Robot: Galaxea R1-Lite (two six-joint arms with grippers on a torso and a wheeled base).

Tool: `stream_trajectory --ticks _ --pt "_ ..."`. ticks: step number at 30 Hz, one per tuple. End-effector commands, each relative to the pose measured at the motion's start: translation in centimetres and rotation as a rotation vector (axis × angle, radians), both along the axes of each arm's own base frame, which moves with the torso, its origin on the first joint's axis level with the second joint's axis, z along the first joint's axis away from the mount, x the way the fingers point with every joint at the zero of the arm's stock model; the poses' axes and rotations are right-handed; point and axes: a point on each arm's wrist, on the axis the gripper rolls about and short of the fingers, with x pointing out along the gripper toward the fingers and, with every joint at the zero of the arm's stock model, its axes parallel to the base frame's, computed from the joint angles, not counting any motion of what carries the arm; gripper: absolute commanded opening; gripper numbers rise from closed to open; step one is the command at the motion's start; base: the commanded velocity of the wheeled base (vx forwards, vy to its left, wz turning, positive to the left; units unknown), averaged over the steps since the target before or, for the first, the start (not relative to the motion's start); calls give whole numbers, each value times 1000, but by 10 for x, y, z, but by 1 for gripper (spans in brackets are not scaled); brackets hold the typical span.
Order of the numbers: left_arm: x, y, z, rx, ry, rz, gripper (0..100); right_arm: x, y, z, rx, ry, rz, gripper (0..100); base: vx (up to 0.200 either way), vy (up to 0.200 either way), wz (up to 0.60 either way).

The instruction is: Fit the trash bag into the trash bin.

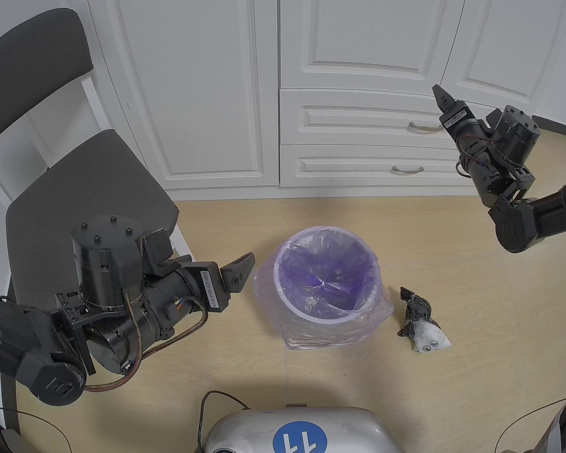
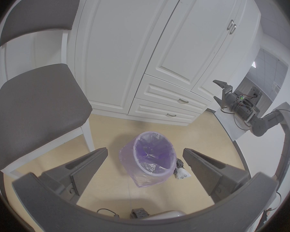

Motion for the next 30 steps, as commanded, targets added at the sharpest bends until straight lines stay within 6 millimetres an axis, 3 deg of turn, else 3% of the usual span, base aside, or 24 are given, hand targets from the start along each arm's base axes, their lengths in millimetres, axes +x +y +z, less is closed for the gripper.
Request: stream_trajectory --ticks 1,3,6,8,9,11,14,15,18,20,24,28,30 --pt "1 3 4 -10 -13 8 100 12 -18 -7 -18 -4 -9 100 0 0 0" --pt "0 3 5 -11 -14 8 100 18 -22 -10 -17 -3 -26 100 0 0 0" --pt "-2 1 3 -8 -10 -4 100 -6 -16 18 -8 -58 -14 100 0 0 0" --pt "-2 0 3 -8 -8 -5 100 -7 -17 18 -11 -50 -9 100 0 0 0" --pt "-2 0 3 -8 -8 -5 100 5 -22 6 -20 -6 -21 100 0 0 0" --pt "-3 1 4 -10 -11 -5 100 10 -27 2 -26 1 -42 100 0 0 0" --pt "-4 -1 4 -10 -11 -13 100 -14 -22 29 -13 -62 -14 100 0 0 0" --pt "-5 -1 4 -10 -11 -16 100 -15 -23 29 -14 -58 -12 100 0 0 0" --pt "-5 -1 3 -8 -8 -14 100 9 -33 10 -19 -27 -32 100 0 0 0" --pt "-5 -1 3 -8 -8 -16 100 19 -36 9 -10 -43 -55 100 0 0 0" --pt "-6 -2 3 -8 -8 -17 100 1 -30 29 1 -83 -35 100 0 0 0" --pt "-5 -2 3 -8 -8 -19 100 18 -39 13 6 -49 -58 100 0 0 0" --pt "-6 -2 2 -7 -7 -20 100 14 -40 13 3 -38 -60 100 0 0 0"
